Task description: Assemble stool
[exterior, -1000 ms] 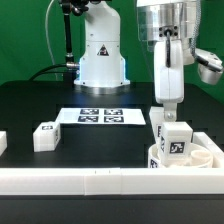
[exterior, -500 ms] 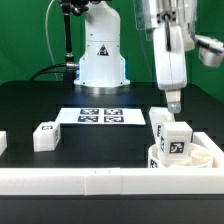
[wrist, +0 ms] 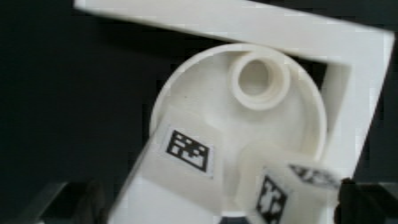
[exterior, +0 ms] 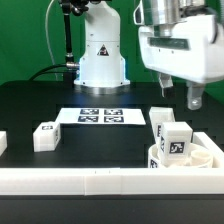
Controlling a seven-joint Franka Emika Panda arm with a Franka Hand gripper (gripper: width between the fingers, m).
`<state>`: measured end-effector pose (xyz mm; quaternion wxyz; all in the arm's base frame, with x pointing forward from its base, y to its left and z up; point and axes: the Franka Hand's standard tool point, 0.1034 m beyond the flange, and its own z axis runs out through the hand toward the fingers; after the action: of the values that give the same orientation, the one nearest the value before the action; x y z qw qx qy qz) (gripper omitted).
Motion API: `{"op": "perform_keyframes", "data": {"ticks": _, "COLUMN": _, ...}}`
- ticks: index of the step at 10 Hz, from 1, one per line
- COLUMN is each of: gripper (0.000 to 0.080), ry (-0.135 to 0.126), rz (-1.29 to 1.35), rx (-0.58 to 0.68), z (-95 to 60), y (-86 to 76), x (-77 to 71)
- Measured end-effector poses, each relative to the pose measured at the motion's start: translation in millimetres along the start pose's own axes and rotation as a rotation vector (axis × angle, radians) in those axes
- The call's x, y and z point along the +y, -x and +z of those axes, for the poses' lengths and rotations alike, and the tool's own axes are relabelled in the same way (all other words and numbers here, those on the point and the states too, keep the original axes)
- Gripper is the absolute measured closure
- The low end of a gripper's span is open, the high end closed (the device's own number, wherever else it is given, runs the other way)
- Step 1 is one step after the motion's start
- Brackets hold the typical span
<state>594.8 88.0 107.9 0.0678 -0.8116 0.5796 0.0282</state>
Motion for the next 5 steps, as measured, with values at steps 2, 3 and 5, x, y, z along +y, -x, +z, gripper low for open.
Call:
{"op": "perform_keyframes", "data": {"ticks": 2, "gripper": 0.0151, "ry": 0.003, "rz": -0.170, "rx": 0.001, "z": 1.3, "y": 1.1, "x": 0.1}}
{"op": "perform_keyframes", "data": {"ticks": 3, "gripper": 0.0151, "ry": 0.002, "rz": -0.251, "rx": 0.001, "z": 1.3, "y": 0.7, "x": 0.1}}
{"op": "perform_keyframes", "data": {"ticks": 5, "gripper": 0.0151, "ry": 0.002, "rz": -0.396, "rx": 0.001, "z": 1.3, "y": 0.3, "x": 0.3}}
